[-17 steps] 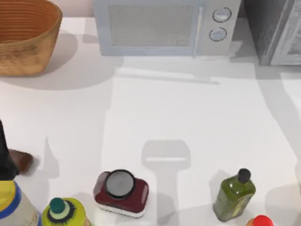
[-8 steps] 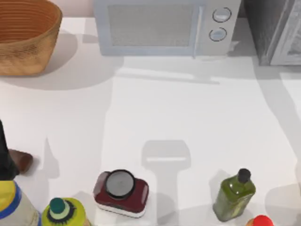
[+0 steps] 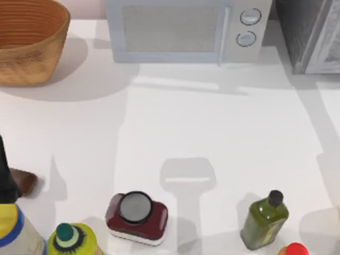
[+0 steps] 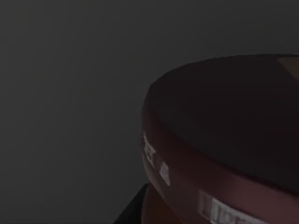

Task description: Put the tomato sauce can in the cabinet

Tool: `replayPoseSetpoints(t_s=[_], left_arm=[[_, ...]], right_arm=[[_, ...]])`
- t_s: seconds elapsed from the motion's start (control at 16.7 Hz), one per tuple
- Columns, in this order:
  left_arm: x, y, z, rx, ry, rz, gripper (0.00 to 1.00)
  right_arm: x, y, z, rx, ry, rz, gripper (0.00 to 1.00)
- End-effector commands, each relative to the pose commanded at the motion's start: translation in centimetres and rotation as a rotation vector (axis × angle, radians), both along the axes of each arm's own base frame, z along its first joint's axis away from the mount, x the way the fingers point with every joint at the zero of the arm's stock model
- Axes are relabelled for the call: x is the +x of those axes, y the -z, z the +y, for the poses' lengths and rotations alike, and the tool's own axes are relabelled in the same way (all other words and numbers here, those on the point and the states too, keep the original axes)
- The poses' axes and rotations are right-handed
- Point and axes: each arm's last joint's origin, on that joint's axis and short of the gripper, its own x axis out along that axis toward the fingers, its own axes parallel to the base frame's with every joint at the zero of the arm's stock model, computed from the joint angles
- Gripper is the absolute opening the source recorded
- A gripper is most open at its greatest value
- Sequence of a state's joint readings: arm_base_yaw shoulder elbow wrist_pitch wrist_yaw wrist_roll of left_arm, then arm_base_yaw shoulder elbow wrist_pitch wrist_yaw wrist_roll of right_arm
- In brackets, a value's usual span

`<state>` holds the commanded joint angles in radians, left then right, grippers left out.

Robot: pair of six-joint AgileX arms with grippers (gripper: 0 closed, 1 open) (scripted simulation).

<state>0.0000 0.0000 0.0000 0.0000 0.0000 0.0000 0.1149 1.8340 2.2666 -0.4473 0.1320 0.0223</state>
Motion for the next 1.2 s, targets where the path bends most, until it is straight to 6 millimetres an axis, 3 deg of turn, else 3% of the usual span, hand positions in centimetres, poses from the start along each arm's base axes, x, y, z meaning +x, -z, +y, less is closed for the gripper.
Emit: replayPoseSetpoints(t_s=[0.36,1.14,1.2], left_arm=[[0.00,0.00,0.00,0.000,0.000,0.000,1.00],[0.00,0.00,0.00,0.000,0.000,0.000,1.00],[0.00,0.00,0.00,0.000,0.000,0.000,1.00]], right_arm=[[0.84,0.09,-0.34,-0.001,0.000,-0.013,0.00],[0.84,0.09,-0.34,-0.001,0.000,-0.013,0.98],[0.84,0.09,-0.34,-0.001,0.000,-0.013,1.00]])
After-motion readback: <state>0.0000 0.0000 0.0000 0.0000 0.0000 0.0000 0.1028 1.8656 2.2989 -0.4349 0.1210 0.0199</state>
